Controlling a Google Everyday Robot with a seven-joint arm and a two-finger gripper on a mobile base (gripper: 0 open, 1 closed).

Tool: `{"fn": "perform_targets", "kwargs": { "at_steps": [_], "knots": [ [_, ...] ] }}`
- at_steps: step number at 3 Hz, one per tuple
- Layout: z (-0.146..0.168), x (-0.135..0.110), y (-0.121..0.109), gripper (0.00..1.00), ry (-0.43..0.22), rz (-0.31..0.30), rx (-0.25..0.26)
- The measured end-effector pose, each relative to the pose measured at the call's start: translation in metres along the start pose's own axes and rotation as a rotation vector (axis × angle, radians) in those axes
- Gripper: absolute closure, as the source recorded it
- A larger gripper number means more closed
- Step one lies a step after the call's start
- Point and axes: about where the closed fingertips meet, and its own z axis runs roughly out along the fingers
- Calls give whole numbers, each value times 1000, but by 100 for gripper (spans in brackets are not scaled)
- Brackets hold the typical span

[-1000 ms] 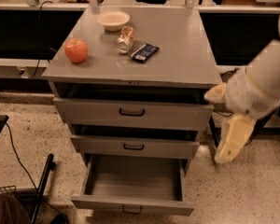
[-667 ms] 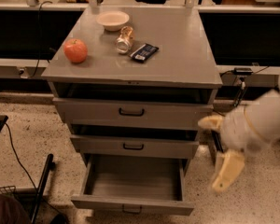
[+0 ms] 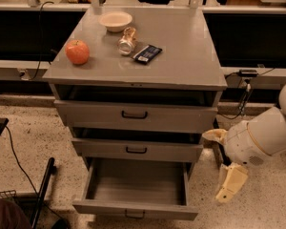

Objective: Close bottom drawer

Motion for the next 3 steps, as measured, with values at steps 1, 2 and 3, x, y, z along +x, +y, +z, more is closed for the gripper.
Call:
{"fn": "perform_targets", "kwargs": {
  "at_steps": [1,2,3],
  "knots": [
    [54,11,7,0,-74,6,-89],
    [162,45,44,0,-191,44,-188],
    [200,59,43,0,-227,88,-188]
  ]
}}
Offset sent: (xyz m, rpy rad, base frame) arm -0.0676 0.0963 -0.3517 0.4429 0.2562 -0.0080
